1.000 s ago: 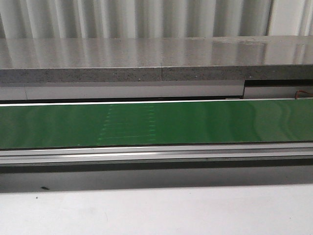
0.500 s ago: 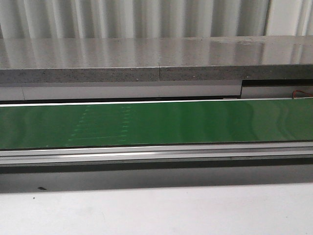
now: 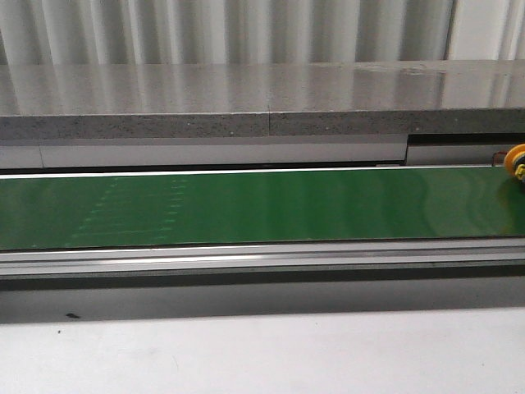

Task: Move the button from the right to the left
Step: 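Place the button on the conveyor belt and open the right gripper, then let the belt carry the button toward the left gripper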

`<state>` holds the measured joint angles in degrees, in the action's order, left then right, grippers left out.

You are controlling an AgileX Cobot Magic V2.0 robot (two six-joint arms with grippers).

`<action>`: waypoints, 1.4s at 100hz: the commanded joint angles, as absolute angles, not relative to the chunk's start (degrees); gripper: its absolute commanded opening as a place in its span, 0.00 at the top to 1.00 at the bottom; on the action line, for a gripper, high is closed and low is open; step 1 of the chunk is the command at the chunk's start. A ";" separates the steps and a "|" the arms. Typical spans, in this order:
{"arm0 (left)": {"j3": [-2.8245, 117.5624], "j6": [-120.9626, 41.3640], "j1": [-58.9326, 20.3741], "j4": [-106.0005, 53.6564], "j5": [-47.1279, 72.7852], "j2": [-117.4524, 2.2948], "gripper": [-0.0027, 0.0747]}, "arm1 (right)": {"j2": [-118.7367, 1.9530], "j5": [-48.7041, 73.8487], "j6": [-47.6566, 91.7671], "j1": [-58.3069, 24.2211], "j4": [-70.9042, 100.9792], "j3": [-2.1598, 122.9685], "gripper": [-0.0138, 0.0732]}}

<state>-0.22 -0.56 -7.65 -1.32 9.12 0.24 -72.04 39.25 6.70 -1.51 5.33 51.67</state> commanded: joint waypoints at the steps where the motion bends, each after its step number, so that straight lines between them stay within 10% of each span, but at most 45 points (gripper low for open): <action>1: -2.40 0.00 -8.02 -1.43 4.71 1.99 0.99 | -66.29 33.87 7.38 -1.53 5.49 49.42 0.92; 88: -2.40 0.00 -8.02 -1.43 4.71 1.99 0.99 | -12.19 19.90 7.38 -1.53 5.54 18.89 0.92; 140: 2.23 0.00 -8.02 -1.43 2.24 1.35 0.99 | -8.92 20.02 7.38 -1.53 5.54 18.37 0.92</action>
<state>-0.10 -0.56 -7.65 -1.32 4.85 0.24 -8.35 24.83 6.83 -1.51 5.33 16.93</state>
